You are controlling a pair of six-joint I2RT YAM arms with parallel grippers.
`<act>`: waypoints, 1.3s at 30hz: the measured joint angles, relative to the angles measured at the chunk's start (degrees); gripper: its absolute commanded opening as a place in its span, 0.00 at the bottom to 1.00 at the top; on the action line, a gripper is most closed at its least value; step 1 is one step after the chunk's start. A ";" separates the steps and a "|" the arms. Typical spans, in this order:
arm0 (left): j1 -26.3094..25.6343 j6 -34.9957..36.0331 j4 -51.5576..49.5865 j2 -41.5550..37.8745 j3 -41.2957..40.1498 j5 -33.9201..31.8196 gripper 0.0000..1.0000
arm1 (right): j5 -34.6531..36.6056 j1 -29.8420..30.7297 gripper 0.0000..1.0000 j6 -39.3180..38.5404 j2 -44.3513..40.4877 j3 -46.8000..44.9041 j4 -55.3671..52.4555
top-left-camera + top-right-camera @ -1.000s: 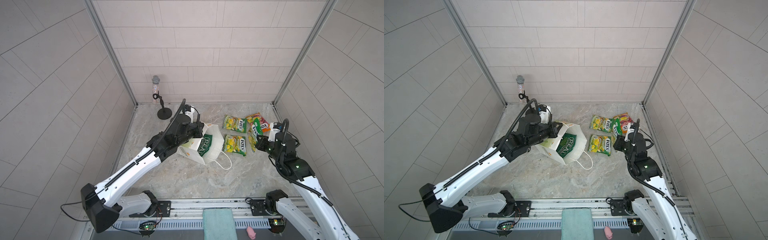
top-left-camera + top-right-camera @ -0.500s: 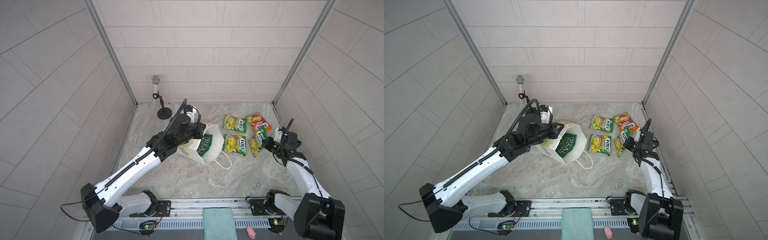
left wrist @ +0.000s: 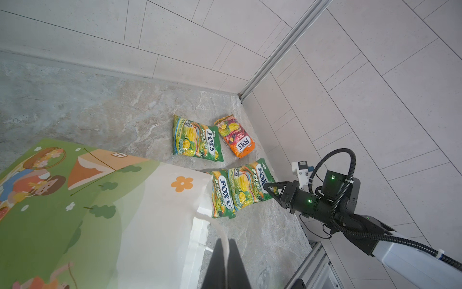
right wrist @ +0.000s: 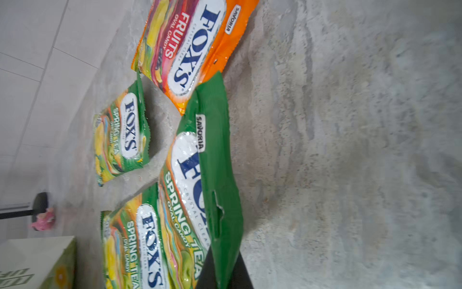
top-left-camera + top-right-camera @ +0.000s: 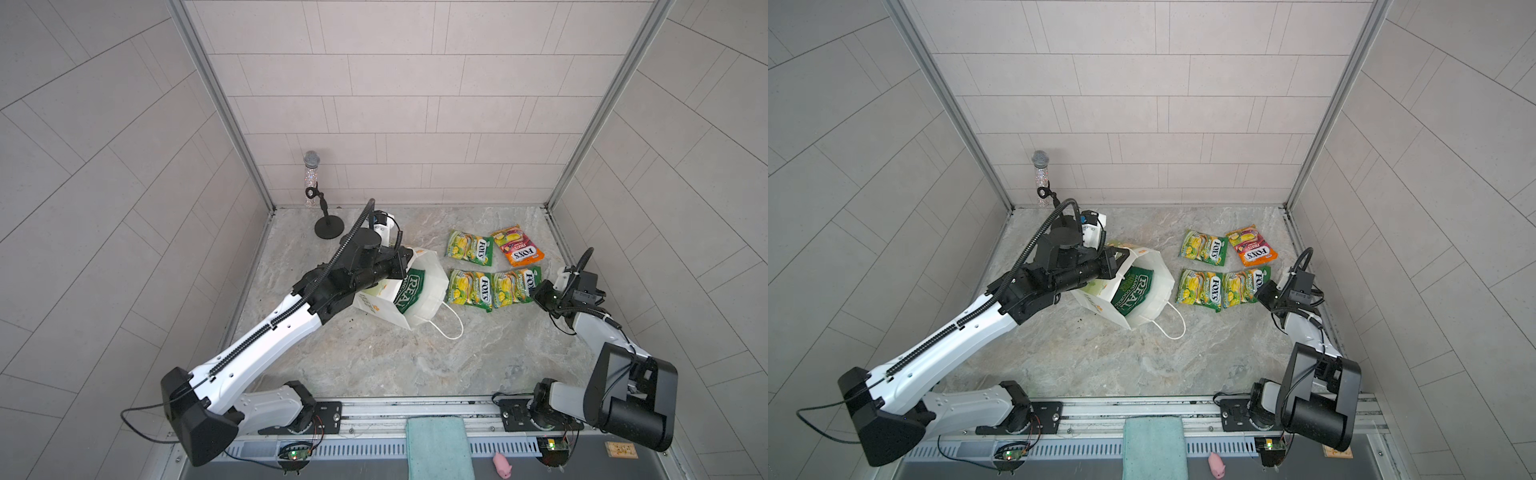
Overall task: Take the snacks out of the paper bag
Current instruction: Place the snack at the middle-right of the table, then pick up the snack from the paper bag.
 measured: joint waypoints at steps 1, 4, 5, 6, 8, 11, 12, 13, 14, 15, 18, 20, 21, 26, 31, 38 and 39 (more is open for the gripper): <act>0.00 0.02 0.00 0.00 0.00 0.11 0.00 | 1.57 -0.02 0.24 -0.44 -0.35 0.20 -1.22; 0.00 0.11 0.00 0.00 0.00 0.68 0.00 | 6.47 -0.02 0.46 -1.70 -1.64 0.81 -4.44; 0.00 0.13 0.00 0.00 0.00 0.83 0.00 | 7.69 -0.02 0.51 -2.47 -2.12 0.98 -5.18; 0.00 0.13 0.00 0.00 0.00 0.98 0.00 | 8.72 -0.02 0.54 -2.89 -2.75 1.11 -5.92; 0.00 0.15 0.00 0.00 0.00 1.14 0.00 | 10.03 -0.02 0.58 -3.19 -4.02 1.51 -7.67; 0.00 0.15 0.00 0.00 0.00 1.31 0.00 | 9.92 -0.02 0.59 -2.95 -6.78 1.73 -10.08; 0.00 0.15 0.00 0.00 0.00 1.33 0.00 | 9.14 -0.02 0.59 -2.75 -7.87 2.01 -11.23; 0.00 0.13 0.00 0.00 0.00 1.33 0.00 | 7.89 -0.02 0.59 -2.34 -9.14 2.40 -12.17; 0.00 0.13 0.00 0.00 0.00 1.33 0.00 | 6.67 -0.02 0.59 -1.90 -10.14 2.69 -12.61; 0.00 0.09 0.00 0.00 0.00 1.31 0.00 | 4.37 0.00 0.59 -1.20 -11.61 3.04 -12.85; 0.00 -0.31 0.09 0.00 0.00 1.31 0.00 | -3.08 1.38 0.59 1.11 -15.67 3.48 -12.20; 0.00 -0.50 0.15 0.00 -0.07 1.29 0.00 | -7.48 4.17 0.59 2.64 -18.01 3.50 -11.13; 0.00 -0.63 0.22 0.00 -0.15 1.29 0.00 | -9.18 6.32 0.59 3.48 -19.04 3.50 -10.58; 0.00 -1.60 0.37 0.00 -0.26 0.48 0.00 | -14.03 19.71 0.57 6.29 -22.99 3.54 -7.61; 0.00 -2.47 0.72 -0.59 -0.87 -0.85 0.00 | -14.01 33.70 0.55 8.20 -24.09 3.54 -4.28; 0.00 -3.08 1.70 -0.96 -1.09 -1.09 0.00 | -7.13 51.21 0.49 8.83 -21.81 3.54 -0.44; 0.00 -3.10 1.86 -0.96 -1.09 -1.09 0.00 | -5.84 53.09 0.49 9.03 -20.81 3.54 0.37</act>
